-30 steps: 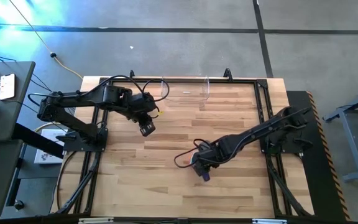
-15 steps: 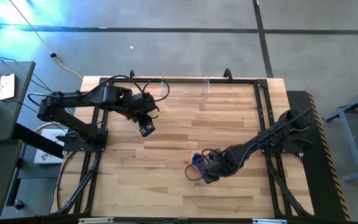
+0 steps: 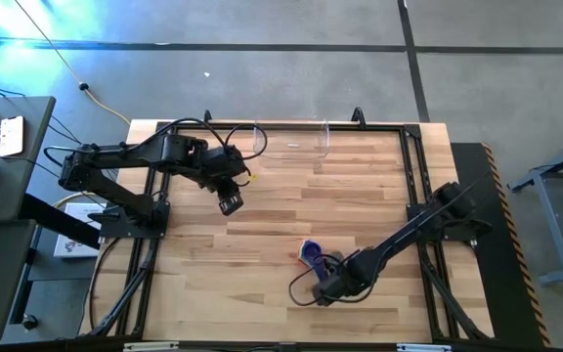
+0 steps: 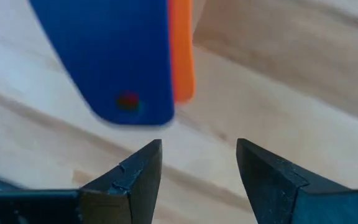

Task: Nest measuring cups in basket
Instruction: Put the nested measuring cups into the transparent bin

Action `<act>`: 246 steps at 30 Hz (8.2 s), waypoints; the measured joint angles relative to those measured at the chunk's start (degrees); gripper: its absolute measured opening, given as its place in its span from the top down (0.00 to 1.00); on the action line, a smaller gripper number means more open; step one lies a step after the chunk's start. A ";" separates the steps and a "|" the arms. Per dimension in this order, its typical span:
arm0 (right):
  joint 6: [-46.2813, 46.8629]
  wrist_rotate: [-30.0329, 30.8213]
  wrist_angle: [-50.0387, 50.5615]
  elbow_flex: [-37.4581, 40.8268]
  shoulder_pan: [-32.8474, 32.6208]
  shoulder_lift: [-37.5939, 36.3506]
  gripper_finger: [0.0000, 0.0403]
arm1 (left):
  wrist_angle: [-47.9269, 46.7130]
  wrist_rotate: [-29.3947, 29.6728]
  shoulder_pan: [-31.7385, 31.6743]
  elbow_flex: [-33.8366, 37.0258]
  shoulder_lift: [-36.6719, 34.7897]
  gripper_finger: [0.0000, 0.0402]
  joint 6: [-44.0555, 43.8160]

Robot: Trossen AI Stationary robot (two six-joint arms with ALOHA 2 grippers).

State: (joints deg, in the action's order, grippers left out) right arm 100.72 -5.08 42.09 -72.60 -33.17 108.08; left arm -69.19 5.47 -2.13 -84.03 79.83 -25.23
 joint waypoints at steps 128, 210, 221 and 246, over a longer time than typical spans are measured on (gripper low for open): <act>-54.35 11.24 10.55 -16.38 27.59 -14.17 0.42 | 0.03 2.85 -0.09 -0.02 -0.02 0.72 -5.70; -45.23 5.99 14.01 -16.54 23.91 7.49 0.42 | -0.07 4.13 -0.09 -0.01 0.00 0.72 -3.02; -45.25 6.00 13.70 -16.54 24.17 7.49 0.42 | -0.02 4.14 -0.09 -0.02 0.00 0.72 -3.02; -45.28 6.05 12.98 -16.52 24.15 9.65 0.42 | -0.02 4.15 -0.09 -0.02 0.00 0.72 -2.61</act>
State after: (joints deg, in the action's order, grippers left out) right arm 55.44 0.96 55.06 -89.12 -9.02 117.73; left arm -69.21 9.62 -2.22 -84.05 79.83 -27.85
